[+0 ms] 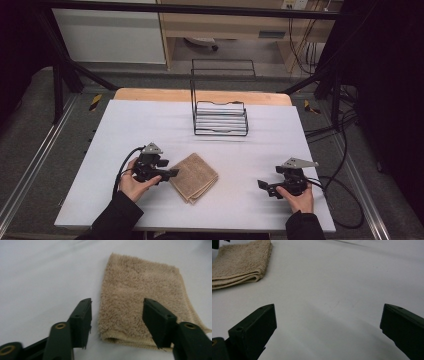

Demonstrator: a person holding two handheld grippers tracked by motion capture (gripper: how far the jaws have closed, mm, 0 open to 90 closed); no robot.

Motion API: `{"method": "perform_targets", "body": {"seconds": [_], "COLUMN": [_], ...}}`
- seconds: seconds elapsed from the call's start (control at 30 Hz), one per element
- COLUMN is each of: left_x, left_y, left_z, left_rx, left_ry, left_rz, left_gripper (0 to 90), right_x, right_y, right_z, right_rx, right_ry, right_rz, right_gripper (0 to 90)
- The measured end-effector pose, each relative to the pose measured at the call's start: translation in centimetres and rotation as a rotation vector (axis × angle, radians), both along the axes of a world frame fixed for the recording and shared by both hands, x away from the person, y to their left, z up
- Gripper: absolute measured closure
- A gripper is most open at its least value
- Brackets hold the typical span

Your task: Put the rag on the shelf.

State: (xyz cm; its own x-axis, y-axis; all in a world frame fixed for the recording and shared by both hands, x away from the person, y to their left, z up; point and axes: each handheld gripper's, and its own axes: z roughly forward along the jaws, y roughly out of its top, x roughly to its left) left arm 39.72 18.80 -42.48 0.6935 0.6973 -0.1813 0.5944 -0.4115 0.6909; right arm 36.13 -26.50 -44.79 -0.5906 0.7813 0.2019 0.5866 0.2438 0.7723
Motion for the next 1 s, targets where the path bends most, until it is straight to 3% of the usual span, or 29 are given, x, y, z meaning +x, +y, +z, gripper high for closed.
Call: {"method": "perform_targets", "body": {"seconds": [0.13,0.17,0.4,0.77,0.83,1.0], "left_x": [-0.1,-0.2,-0.1,-0.3,-0.3,-0.4], "left_y": [-0.2,-0.3,0.0,-0.2,-0.2,-0.3], "left_z": [-0.8,-0.9,-1.1,-1.4,-1.5,-1.6], "left_rx": [0.043,0.045,0.051,0.071,0.071,0.073], "left_ry": [0.022,0.025,0.039,0.036,0.037,0.028], "left_rz": [-0.024,-0.024,-0.027,-0.047,-0.048,-0.051], "left_gripper": [50.9,56.6,68.8,75.9,77.3,78.8], "right_x": [0.0,0.0,0.0,0.3,0.6,1.0], "right_y": [0.5,1.0,3.4,8.3,10.0,12.1], "right_z": [0.1,0.2,0.7,1.4,1.4,1.1], "right_rx": [-0.006,-0.002,0.000,-0.012,-0.026,-0.035], "right_ry": [-0.008,-0.011,-0.019,-0.002,0.009,0.017], "right_rz": [0.007,0.015,0.027,0.022,0.035,0.066], "right_gripper": [1.1,1.1,1.3,4.2,8.7,16.8]}}
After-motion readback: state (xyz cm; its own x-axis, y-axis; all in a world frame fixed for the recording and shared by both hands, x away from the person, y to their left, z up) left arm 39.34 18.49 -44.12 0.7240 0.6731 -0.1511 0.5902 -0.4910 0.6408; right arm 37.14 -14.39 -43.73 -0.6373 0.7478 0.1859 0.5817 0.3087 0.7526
